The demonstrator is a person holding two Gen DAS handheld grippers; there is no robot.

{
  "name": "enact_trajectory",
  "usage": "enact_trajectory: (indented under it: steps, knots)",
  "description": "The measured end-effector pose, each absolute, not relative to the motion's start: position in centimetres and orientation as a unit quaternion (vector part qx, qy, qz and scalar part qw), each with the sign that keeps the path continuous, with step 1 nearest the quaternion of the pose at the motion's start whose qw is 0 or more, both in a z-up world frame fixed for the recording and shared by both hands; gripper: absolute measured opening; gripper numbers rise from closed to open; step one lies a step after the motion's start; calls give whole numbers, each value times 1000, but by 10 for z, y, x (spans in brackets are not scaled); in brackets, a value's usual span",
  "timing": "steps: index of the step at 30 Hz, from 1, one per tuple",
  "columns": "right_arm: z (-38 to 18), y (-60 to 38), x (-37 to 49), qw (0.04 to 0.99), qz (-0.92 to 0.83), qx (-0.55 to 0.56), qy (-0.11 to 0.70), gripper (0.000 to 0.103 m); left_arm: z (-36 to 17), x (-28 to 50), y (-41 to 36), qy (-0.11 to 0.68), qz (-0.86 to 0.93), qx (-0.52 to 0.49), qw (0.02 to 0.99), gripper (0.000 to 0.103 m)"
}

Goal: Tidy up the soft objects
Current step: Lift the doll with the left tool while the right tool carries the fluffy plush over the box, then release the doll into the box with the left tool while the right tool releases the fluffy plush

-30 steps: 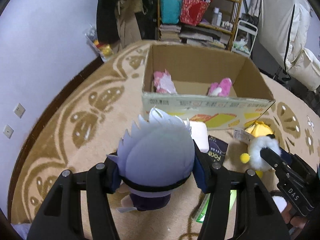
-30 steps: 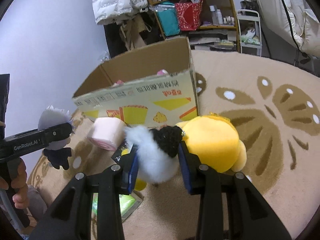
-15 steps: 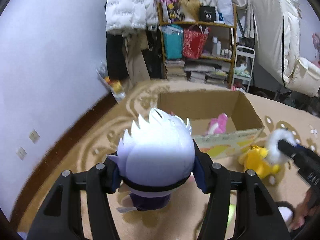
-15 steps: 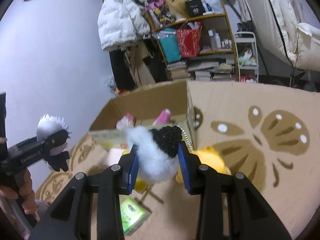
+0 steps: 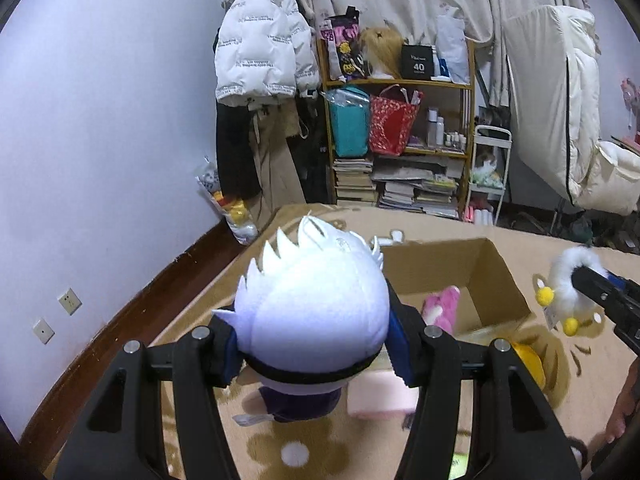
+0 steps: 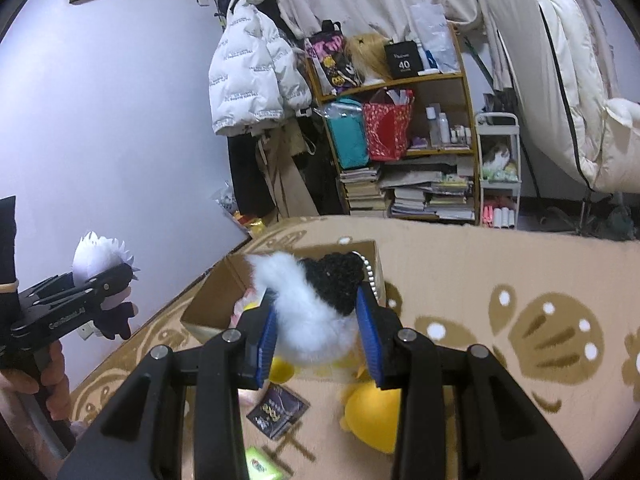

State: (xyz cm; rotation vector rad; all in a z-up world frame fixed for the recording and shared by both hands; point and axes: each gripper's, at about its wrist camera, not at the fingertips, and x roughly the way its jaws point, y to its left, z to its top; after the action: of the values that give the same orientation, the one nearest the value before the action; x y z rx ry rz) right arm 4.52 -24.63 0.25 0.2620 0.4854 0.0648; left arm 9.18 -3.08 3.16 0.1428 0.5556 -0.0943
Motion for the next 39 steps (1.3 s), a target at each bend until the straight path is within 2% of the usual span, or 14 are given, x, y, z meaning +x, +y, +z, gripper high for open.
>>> enact_trajectory:
  steps: [7,13,30,39]
  knots:
    - [16,-246,64,965,40,109,234,39,45,117,-32,252,-40,83,963,57]
    - [19,-240,85,966,42,84,240,39,38,135,-32,263,-47,75,961,57]
    - [-15,-227,130,953,60,67,288,39,15,172,-44,277,-63,93,954,57]
    - [-36,-228,161,945,67,78,310,39,-11,196,-52,311,-83,76,944,57]
